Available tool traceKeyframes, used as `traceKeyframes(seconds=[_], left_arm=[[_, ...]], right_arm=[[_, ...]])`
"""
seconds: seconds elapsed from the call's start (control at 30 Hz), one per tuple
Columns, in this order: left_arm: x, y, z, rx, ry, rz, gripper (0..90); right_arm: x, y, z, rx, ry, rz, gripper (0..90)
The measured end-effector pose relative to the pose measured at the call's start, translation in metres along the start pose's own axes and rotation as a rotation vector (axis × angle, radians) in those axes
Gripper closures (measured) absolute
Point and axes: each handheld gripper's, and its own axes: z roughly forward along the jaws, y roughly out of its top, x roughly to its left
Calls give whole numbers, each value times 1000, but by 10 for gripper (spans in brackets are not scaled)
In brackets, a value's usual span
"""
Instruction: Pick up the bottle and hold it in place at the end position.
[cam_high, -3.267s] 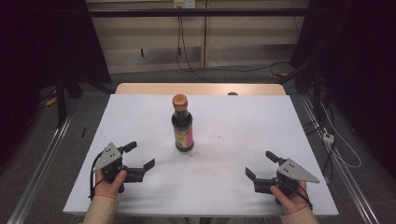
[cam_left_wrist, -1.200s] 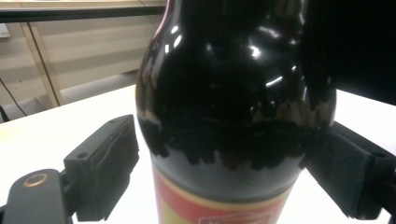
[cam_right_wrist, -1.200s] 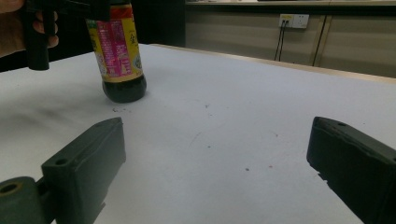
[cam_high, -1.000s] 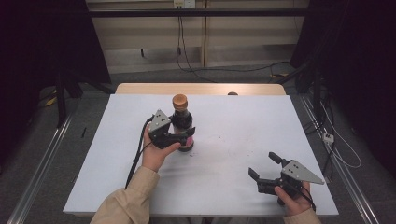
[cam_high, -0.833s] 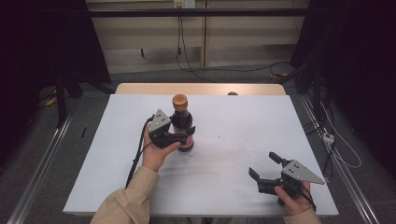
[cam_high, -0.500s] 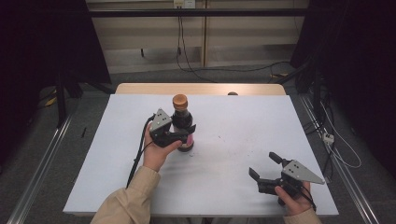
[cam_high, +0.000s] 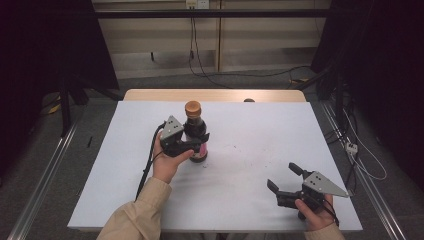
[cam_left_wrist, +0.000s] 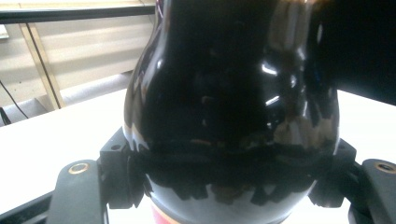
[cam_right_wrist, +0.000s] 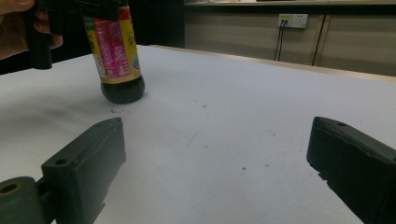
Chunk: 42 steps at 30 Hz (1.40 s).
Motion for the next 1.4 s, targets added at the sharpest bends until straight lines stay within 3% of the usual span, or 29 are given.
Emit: traceKeyframes(seconds=[0.33, 0.47, 0.8, 1.4], left_arm=[[-2, 4, 4, 11, -4, 35, 276], [-4, 7, 8, 10, -5, 19, 276], [-10, 17, 23, -5, -17, 22, 274], [-8, 17, 48, -2, -12, 33, 269]], right_arm=[[-2, 0, -2, -7, -3, 5, 35], [-1, 0, -1, -6, 0, 11, 36], [-1, 0, -1, -5, 5, 13, 36], [-2, -1, -2, -9, 9, 10, 36]])
